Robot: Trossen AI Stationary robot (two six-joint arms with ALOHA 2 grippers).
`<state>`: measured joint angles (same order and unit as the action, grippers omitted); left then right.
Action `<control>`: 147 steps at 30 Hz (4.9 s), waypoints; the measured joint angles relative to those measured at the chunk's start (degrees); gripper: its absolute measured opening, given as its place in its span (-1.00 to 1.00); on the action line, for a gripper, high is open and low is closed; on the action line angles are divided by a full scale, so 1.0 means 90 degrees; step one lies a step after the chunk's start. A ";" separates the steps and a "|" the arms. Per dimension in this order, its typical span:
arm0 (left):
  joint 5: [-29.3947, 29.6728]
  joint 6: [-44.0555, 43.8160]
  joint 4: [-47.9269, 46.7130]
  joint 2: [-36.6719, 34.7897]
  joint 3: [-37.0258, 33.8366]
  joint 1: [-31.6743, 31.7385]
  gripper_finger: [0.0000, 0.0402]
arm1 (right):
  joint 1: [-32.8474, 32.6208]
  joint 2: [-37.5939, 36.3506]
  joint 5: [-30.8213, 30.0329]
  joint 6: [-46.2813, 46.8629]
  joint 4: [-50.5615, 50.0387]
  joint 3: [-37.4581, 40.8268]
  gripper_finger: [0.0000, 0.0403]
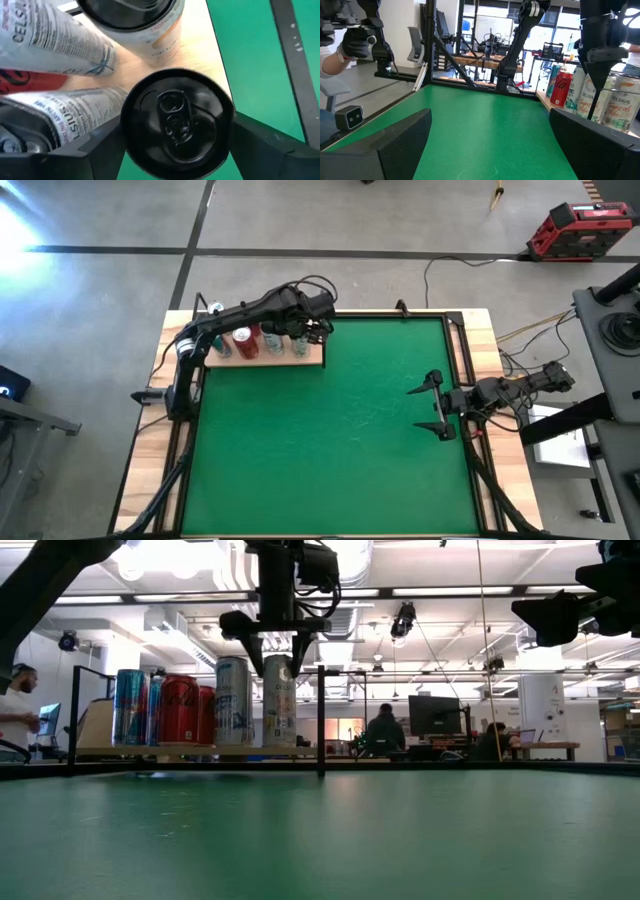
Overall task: Place canned beverage on shelf
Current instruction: Put the white yellow soda can on the shelf aligned with the other white yellow soda can, then return to Home Position
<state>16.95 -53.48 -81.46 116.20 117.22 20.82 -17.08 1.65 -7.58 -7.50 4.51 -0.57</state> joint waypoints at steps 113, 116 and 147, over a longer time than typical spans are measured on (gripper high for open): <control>0.0792 -0.1729 -0.0946 -0.0827 0.0726 -0.1327 0.77 | -0.0001 0.0000 -0.0001 0.0002 0.0000 -0.0001 0.96; 0.1280 -0.1933 -0.0947 -0.1436 0.0132 -0.1746 0.77 | -0.0001 0.0000 0.0001 0.0001 0.0000 -0.0001 0.96; 0.3130 0.3329 1.3318 -0.5558 -1.0808 -0.3553 0.77 | 0.0000 0.0000 0.0001 0.0001 0.0000 0.0001 0.96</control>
<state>45.12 -23.51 38.40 66.18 19.95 -11.15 -17.08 1.65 -7.58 -7.49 4.52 -0.56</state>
